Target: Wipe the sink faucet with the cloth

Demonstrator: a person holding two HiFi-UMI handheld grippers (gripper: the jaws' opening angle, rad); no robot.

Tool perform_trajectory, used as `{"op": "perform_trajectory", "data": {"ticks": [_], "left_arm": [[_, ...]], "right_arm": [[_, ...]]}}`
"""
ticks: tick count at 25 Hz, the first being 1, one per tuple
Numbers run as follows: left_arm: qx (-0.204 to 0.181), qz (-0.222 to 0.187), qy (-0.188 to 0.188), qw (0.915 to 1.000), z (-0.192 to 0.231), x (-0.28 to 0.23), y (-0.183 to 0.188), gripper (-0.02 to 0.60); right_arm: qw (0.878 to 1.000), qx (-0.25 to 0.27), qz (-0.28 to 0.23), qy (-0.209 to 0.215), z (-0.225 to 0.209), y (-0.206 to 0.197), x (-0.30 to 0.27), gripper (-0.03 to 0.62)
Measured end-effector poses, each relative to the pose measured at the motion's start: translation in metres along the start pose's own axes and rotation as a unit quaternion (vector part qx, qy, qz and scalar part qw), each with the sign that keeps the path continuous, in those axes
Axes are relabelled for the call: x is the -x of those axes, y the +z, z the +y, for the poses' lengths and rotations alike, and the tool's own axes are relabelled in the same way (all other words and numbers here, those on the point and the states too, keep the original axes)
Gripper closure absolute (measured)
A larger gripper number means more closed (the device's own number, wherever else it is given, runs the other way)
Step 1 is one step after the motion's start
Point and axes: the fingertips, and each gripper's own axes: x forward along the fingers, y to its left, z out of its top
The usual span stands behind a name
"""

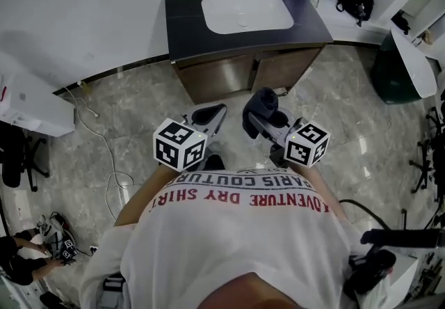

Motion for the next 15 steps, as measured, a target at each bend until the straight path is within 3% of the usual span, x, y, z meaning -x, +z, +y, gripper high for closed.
{"op": "perform_trajectory", "data": {"ticks": [6, 9, 15], "left_arm": [[-0.013, -0.010, -0.008, 0.9998, 0.125, -0.054, 0.090, 0.580], [-0.020, -0.014, -0.019, 0.9995, 0.156, -0.087, 0.117, 0.580], [-0.008, 0.013, -0.043, 0.9990, 0.189, -0.169, 0.131, 0.580]], "right_arm": [[0.999, 0.021, -0.024, -0.021, -0.081, 0.094, -0.099, 0.513], [0.998, 0.039, -0.032, -0.037, -0.115, 0.126, -0.119, 0.513], [0.998, 0.024, -0.022, -0.052, -0.200, 0.140, -0.133, 0.513]]}}
